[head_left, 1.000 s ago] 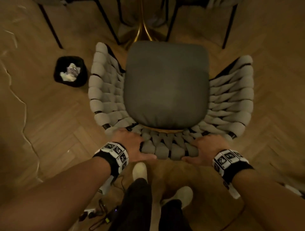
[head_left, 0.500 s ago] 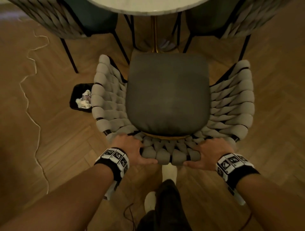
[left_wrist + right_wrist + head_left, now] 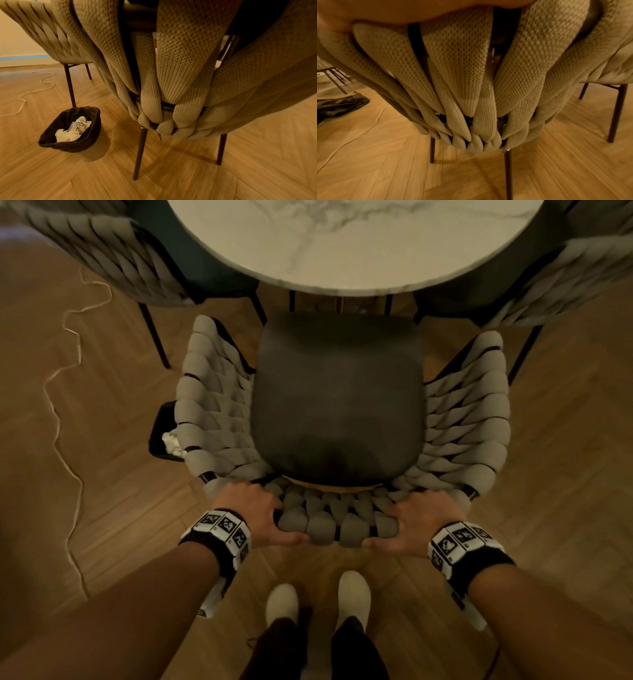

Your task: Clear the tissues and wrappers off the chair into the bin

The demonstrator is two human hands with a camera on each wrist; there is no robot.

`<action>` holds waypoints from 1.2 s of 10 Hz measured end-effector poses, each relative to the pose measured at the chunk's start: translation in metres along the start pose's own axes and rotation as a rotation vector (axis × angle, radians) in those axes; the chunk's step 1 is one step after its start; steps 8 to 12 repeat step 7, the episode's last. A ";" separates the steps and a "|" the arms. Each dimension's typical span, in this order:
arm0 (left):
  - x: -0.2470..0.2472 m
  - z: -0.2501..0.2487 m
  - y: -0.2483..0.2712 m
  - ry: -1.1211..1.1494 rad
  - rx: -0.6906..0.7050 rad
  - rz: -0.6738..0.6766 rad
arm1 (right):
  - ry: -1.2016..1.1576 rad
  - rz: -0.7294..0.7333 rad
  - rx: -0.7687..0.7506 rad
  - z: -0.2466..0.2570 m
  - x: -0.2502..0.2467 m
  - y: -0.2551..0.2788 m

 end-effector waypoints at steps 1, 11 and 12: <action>-0.008 0.021 -0.012 -0.001 0.004 0.009 | -0.024 -0.034 0.001 0.006 -0.016 -0.018; -0.023 0.093 0.061 0.421 0.120 0.040 | -0.299 -0.054 0.387 0.080 -0.031 0.039; -0.023 0.093 0.061 0.421 0.120 0.040 | -0.299 -0.054 0.387 0.080 -0.031 0.039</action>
Point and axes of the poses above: each hand's wrist, its own y-axis away from the middle knuckle, its own x-axis out of the palm, z = x × y, the point moved 5 cm from there along -y, towards the middle knuckle, and after that the axes turned 1 degree about y, right-handed, at the moved point
